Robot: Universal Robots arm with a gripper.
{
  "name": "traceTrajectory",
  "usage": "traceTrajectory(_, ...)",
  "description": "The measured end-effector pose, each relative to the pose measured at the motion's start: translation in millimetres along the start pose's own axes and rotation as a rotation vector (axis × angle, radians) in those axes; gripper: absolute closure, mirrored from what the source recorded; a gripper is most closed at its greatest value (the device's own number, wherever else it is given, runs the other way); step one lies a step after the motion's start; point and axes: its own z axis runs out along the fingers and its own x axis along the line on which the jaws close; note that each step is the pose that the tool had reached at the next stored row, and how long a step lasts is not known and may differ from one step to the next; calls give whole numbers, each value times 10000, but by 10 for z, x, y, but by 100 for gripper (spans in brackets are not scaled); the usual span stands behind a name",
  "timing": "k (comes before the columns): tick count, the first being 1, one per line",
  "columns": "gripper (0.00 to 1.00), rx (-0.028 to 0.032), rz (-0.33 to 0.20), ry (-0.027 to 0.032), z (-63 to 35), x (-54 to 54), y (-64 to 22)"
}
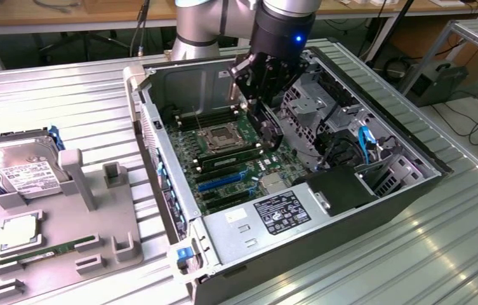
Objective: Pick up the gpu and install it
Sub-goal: 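Insert the gpu into the slot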
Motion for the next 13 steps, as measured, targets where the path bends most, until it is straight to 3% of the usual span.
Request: traceTrajectory(13,74,-22,-833,27,0,0,0)
